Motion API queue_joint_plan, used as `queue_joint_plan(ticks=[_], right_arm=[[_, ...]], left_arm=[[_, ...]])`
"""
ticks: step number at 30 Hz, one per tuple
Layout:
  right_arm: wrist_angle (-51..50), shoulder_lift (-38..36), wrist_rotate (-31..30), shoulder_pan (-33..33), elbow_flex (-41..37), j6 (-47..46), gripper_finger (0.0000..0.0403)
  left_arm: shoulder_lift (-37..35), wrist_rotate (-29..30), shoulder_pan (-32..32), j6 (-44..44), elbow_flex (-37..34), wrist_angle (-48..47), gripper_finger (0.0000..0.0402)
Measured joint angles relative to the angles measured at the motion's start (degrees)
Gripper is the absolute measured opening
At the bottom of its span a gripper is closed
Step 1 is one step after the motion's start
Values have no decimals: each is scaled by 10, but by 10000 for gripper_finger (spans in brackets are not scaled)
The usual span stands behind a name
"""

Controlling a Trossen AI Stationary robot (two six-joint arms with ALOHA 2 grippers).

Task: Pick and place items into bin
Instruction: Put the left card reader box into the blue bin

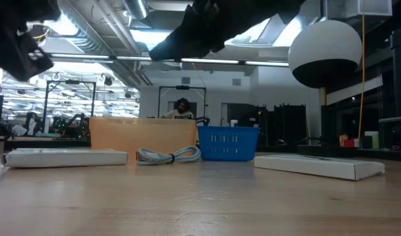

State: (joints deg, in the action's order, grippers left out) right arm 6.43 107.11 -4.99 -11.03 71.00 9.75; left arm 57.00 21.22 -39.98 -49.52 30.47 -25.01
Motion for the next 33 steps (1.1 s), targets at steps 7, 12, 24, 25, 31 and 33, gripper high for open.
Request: queue_joint_plan(ticks=[7, 12, 24, 25, 31, 33], right_arm=[[15, 16, 0, 0, 0, -2, 6], [58, 50, 1, 0, 0, -3, 24], [89, 69, 1, 0, -1, 13, 64], [91, 69, 1, 0, -1, 13, 66], [89, 69, 1, 0, -1, 13, 67], [88, 69, 1, 0, -1, 13, 67]], left_arm=[[66, 3, 1, -79, 18, -56, 2], [110, -2, 2, -100, 18, -50, 1], [177, 0, 35, -108, 18, -57, 2], [181, -2, 37, -108, 18, -58, 2], [204, -8, 50, -108, 20, -57, 2], [210, -11, 50, -108, 20, -57, 2]])
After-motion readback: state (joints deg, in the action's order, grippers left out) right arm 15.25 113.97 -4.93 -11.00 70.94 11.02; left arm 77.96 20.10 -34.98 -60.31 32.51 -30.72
